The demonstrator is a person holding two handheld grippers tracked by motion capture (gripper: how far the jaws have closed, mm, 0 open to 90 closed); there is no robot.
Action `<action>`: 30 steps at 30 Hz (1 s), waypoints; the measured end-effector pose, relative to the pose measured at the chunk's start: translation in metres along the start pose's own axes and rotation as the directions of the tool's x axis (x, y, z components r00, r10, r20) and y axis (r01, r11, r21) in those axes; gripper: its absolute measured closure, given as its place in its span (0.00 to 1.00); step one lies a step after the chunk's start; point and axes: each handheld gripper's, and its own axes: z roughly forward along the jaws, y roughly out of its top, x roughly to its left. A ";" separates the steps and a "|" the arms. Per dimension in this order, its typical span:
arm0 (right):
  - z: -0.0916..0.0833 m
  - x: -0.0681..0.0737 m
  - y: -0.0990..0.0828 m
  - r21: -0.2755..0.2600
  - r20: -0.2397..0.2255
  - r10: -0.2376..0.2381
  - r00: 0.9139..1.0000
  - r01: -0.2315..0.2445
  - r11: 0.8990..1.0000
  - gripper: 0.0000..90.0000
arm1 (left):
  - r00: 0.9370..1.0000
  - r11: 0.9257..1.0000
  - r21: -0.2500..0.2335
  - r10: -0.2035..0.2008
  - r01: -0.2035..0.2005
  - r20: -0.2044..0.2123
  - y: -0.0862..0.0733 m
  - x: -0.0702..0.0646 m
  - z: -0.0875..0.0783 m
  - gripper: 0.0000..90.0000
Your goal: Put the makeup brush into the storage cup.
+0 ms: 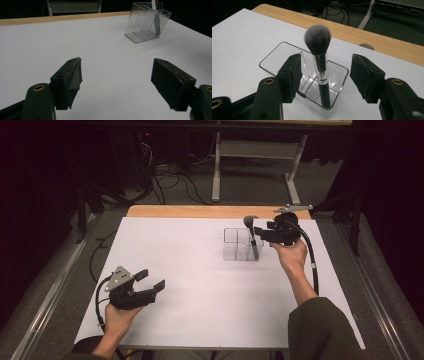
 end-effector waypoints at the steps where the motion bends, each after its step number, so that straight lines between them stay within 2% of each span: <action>1: -0.001 0.000 0.000 -0.002 -0.002 -0.005 1.000 0.005 1.000 0.49 | 1.000 1.000 0.000 0.000 0.000 0.000 0.000 0.000 0.000 0.28; 17: -0.009 0.003 0.001 -0.010 -0.018 -0.025 1.000 0.025 1.000 0.48 | 1.000 1.000 0.000 -0.002 0.002 0.001 0.000 0.000 0.000 0.28; 30: -0.012 0.004 0.000 -0.016 -0.030 -0.024 0.999 0.024 1.000 0.48 | 1.000 1.000 0.000 -0.002 0.002 -0.001 0.000 0.000 0.000 0.28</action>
